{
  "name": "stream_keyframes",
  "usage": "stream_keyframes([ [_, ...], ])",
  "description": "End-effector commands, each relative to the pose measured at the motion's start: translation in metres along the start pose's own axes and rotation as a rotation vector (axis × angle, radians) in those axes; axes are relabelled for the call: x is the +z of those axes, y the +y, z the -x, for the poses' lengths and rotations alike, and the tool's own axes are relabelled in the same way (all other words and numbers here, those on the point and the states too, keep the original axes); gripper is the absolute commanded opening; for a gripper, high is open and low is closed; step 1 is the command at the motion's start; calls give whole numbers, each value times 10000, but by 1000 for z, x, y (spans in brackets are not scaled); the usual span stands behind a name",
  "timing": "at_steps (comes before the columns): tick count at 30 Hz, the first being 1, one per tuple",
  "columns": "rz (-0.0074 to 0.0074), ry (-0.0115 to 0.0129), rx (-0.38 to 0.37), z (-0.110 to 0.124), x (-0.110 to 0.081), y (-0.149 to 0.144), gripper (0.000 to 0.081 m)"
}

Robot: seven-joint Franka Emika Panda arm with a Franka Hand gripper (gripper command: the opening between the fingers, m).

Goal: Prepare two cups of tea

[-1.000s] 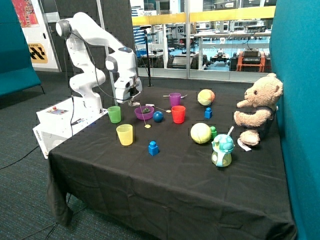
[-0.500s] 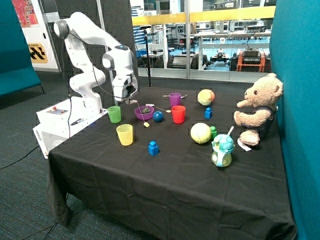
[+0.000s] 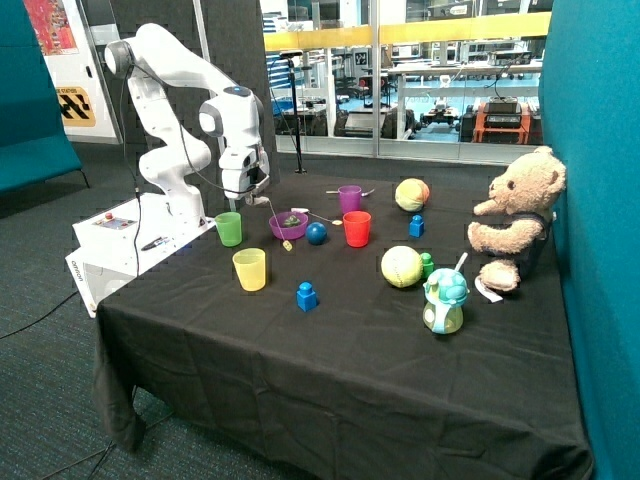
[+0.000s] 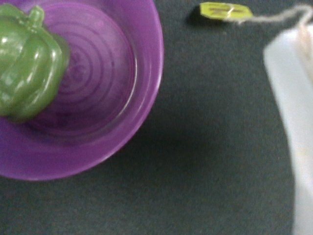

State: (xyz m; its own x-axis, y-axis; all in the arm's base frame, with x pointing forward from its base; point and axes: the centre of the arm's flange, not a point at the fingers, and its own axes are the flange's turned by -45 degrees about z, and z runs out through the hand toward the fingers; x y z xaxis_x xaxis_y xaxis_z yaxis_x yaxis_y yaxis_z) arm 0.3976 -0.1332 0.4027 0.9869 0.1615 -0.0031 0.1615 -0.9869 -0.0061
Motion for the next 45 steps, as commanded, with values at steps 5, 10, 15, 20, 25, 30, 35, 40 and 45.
stream_keyframes([
  [5, 58, 36, 1610, 33, 10, -5, 0],
  [10, 57, 37, 2163, 58, 17, 7, 0],
  [15, 56, 39, 2598, 84, 21, 22, 0],
  [20, 56, 40, 2940, 97, 25, 29, 0],
  [25, 55, 40, 3123, 100, 32, 26, 0],
  [30, 55, 40, 3007, 99, 36, 19, 0],
  [35, 56, 39, 2834, 99, 45, 7, 0],
  [40, 56, 39, 2649, 97, 48, 1, 0],
  [45, 56, 39, 2624, 95, 48, -1, 0],
])
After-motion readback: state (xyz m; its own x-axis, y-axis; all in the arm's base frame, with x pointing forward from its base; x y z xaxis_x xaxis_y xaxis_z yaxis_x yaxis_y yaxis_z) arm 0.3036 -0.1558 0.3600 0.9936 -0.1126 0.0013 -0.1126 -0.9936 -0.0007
